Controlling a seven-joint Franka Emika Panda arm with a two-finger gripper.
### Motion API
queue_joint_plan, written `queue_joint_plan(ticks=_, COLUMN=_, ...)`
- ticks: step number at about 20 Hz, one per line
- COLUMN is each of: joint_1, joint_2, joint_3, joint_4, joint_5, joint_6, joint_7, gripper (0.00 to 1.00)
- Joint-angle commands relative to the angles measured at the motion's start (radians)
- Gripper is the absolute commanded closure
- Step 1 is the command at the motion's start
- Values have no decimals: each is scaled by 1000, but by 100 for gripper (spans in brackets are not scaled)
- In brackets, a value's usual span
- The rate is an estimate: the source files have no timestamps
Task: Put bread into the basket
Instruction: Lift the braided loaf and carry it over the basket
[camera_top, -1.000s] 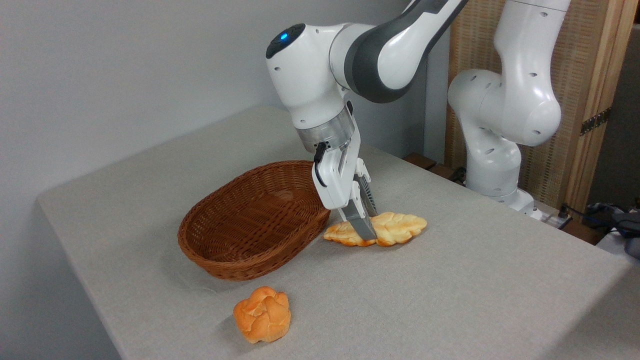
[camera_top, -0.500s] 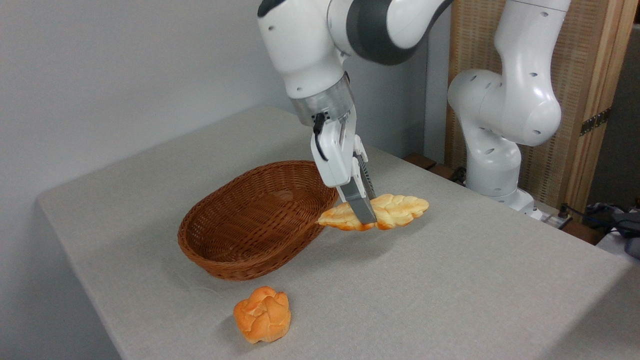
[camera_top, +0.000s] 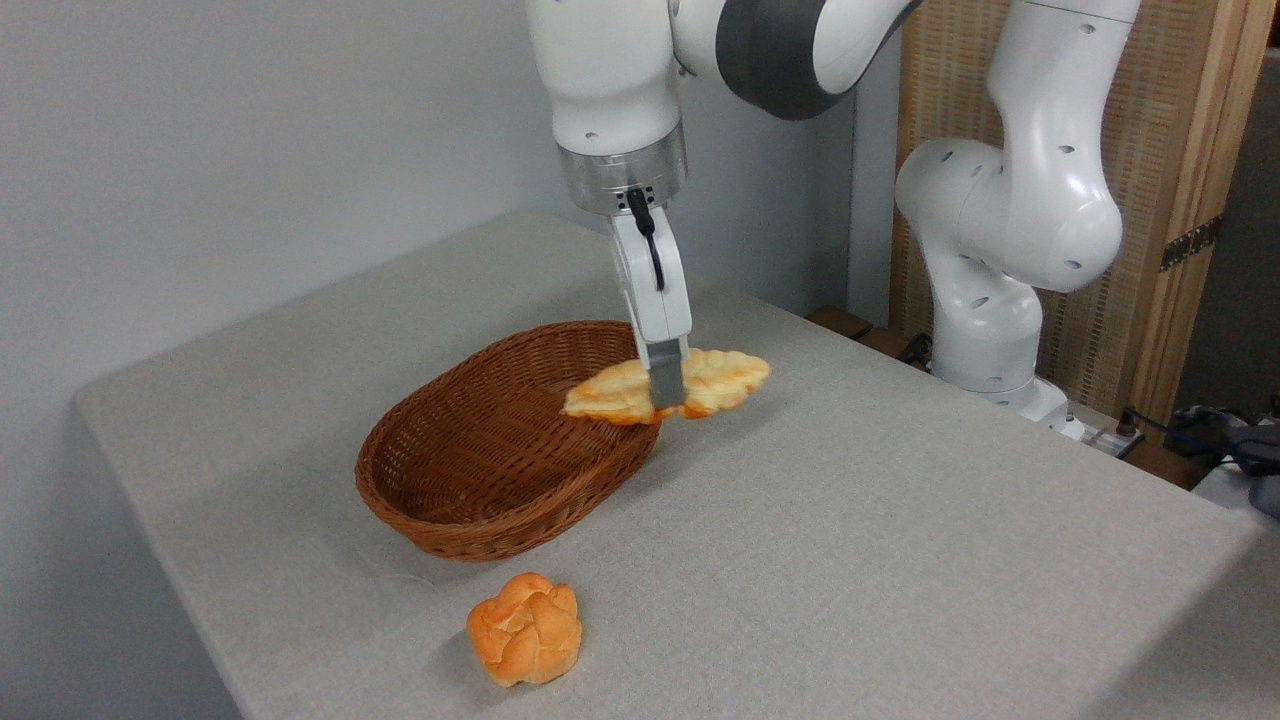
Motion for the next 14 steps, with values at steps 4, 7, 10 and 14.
queue_joint_plan(ticks=4, joint_1=-63, joint_2=63, joint_3=1, joint_4=15, joint_5=-157, joint_6=159, joint_7=-267, gripper=64)
queue_joint_plan(ticks=7, joint_1=-90, joint_2=95, joint_3=-2, joint_4=16, joint_5=-212, joint_6=219, joint_7=-341, gripper=64)
queue_joint_plan(ticks=10, joint_1=-103, joint_2=125, joint_3=-28, joint_4=16, joint_5=-296, joint_6=294, joint_7=-407, gripper=64)
queue_joint_plan(ticks=14, joint_1=-103, joint_2=161, joint_3=-65, joint_4=15, joint_5=-332, joint_6=356, joint_7=-434, gripper=57)
